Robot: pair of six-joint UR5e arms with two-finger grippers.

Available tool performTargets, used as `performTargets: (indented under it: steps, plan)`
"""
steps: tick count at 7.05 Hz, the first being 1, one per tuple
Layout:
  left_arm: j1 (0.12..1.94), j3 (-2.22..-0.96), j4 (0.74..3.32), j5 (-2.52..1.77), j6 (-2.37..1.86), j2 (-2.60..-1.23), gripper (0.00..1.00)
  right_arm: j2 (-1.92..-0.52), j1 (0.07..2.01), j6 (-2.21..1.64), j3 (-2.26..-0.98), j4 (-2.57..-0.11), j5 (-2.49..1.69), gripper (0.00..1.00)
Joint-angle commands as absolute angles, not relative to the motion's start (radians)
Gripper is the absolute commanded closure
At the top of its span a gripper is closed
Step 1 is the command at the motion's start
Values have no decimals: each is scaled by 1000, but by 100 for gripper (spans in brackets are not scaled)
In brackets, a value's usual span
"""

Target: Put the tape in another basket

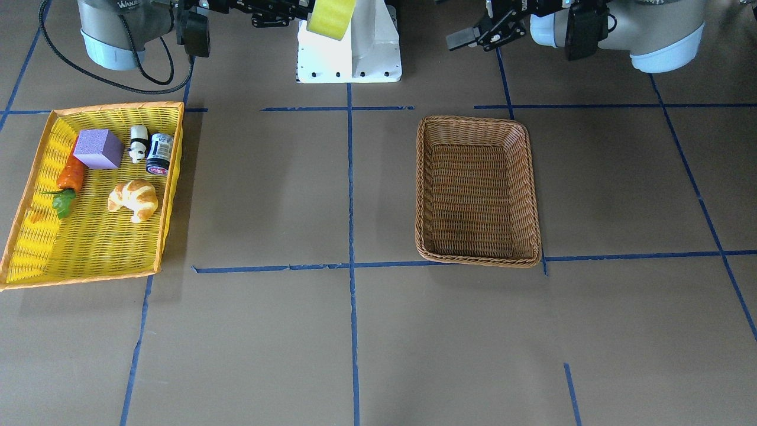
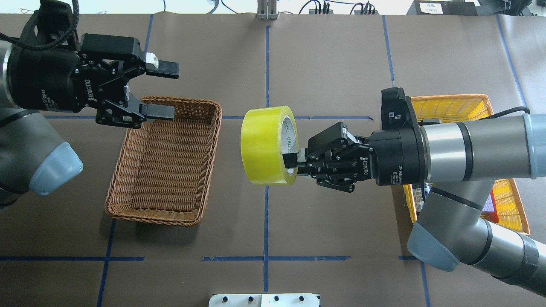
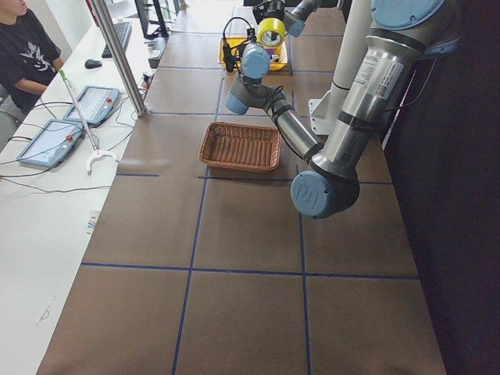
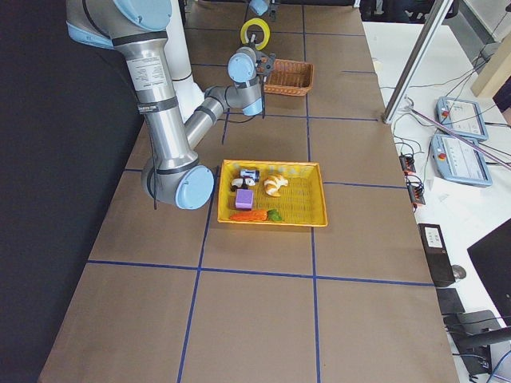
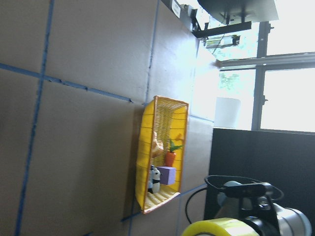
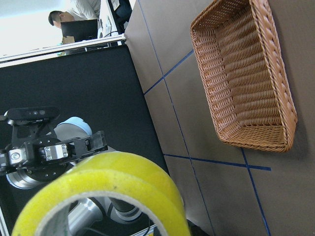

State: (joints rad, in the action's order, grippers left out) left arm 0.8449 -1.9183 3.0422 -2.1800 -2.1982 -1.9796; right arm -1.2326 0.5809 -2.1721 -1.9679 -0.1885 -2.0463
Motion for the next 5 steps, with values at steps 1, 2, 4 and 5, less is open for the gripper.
performTargets:
  steps: [1,2,4,5]
  plan:
    - [737,-1937,3193,-1943,-2278,-1980,0,-1233,565,-2213,-1962,-102,-2046,100]
    - [677,-1933,3253,-1842,-2276,-1979,0,-1233,558,-2245,-1962,-65,-2046,100]
    - [612,-1927,3275,-1754,-2264,-1980,0,-1235,549,-2273,-1962,-35,-2048,100]
    - [597,-1922,3284,-1752,-2263,-1980,0,-1235,539,-2275,-1960,-35,-2048,100]
